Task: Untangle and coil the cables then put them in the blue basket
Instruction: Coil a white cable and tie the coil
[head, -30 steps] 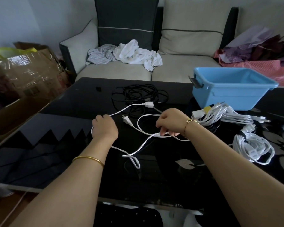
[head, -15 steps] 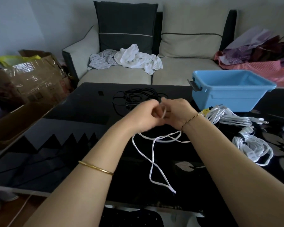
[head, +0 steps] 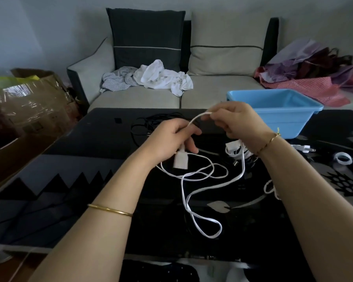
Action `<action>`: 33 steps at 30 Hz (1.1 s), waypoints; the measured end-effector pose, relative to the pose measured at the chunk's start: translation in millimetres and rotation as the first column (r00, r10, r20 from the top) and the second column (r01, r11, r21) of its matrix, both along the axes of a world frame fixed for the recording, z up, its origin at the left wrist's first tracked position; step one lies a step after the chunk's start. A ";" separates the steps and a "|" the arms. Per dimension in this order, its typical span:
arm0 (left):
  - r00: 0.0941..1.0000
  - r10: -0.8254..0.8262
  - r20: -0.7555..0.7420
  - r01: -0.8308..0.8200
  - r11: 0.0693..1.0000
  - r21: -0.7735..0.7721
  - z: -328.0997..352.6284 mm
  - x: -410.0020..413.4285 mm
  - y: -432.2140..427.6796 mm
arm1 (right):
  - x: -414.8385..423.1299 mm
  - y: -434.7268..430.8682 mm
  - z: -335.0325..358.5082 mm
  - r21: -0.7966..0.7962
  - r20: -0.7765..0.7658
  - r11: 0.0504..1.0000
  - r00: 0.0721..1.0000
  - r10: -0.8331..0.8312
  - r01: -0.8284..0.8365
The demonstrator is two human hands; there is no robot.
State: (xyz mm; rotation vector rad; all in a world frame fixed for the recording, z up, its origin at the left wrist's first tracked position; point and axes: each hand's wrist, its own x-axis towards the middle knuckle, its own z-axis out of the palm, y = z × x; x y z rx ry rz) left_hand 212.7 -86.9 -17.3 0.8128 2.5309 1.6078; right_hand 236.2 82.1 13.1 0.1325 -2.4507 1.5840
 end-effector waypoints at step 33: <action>0.935 0.310 -0.172 -0.222 0.890 0.398 -0.3 -6.5 20.9 | 24.1 -2.4 -3.0 -0.159 0.446 0.925 0.811 0.379 -0.344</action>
